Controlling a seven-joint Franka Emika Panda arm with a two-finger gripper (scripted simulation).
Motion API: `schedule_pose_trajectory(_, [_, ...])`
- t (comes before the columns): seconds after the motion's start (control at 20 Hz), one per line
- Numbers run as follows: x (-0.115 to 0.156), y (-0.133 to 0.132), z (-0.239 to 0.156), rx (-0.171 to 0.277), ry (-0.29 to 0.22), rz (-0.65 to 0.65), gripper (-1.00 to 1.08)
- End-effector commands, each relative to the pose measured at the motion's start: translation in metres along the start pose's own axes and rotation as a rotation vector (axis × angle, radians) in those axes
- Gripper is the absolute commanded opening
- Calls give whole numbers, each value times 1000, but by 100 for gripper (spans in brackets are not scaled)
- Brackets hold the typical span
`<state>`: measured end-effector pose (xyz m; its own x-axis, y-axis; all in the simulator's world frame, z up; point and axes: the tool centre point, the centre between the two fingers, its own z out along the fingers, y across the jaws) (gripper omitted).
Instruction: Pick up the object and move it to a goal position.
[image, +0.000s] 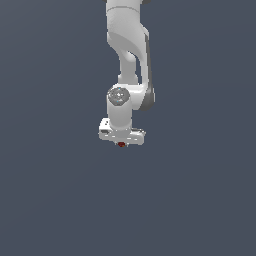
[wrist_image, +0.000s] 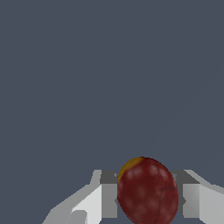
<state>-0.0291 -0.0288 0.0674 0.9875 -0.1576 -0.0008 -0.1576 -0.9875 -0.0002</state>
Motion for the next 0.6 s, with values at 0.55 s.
schedule_pose_trajectory(0.55, [-35, 78, -56, 1, 1, 1, -100])
